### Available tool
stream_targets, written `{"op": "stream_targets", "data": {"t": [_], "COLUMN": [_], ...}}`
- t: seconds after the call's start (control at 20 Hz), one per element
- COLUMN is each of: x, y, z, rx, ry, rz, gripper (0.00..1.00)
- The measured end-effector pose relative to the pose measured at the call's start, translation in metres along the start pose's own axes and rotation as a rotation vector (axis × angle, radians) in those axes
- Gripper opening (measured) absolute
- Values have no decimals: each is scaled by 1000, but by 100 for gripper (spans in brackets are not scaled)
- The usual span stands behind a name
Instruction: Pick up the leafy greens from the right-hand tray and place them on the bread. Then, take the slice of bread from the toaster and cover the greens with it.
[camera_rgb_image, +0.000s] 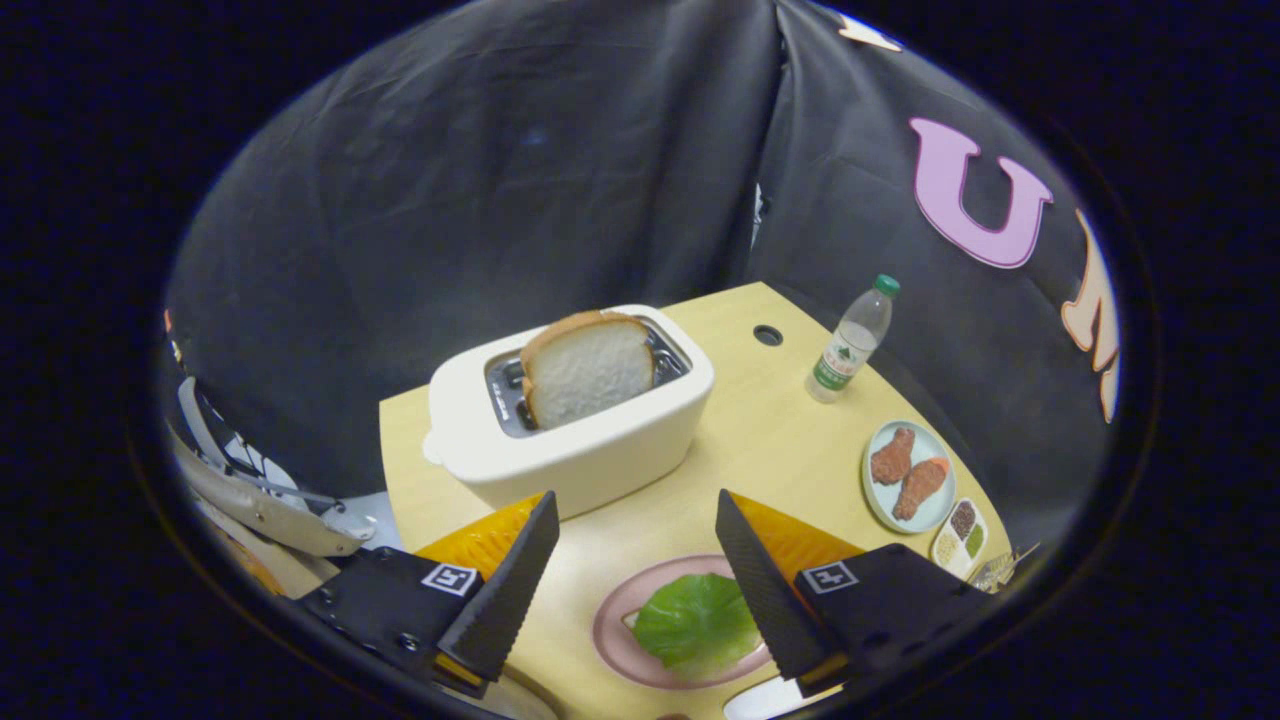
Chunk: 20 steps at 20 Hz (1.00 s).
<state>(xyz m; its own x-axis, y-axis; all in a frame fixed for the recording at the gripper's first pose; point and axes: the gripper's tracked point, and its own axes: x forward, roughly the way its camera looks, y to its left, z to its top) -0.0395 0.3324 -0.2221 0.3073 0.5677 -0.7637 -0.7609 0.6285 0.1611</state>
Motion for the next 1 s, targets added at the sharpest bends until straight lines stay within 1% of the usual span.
{"op": "stream_targets", "data": {"t": [0.35, 0.5, 0.7, 1.0], "x": [19, 28, 38, 64], "y": [27, 32, 39, 32], "z": [48, 59, 74, 70], "rx": [61, 100, 151, 241], "ry": [-45, -45, -51, 6], "rz": [44, 39, 56, 27], "gripper": [100, 100, 100, 100]}}
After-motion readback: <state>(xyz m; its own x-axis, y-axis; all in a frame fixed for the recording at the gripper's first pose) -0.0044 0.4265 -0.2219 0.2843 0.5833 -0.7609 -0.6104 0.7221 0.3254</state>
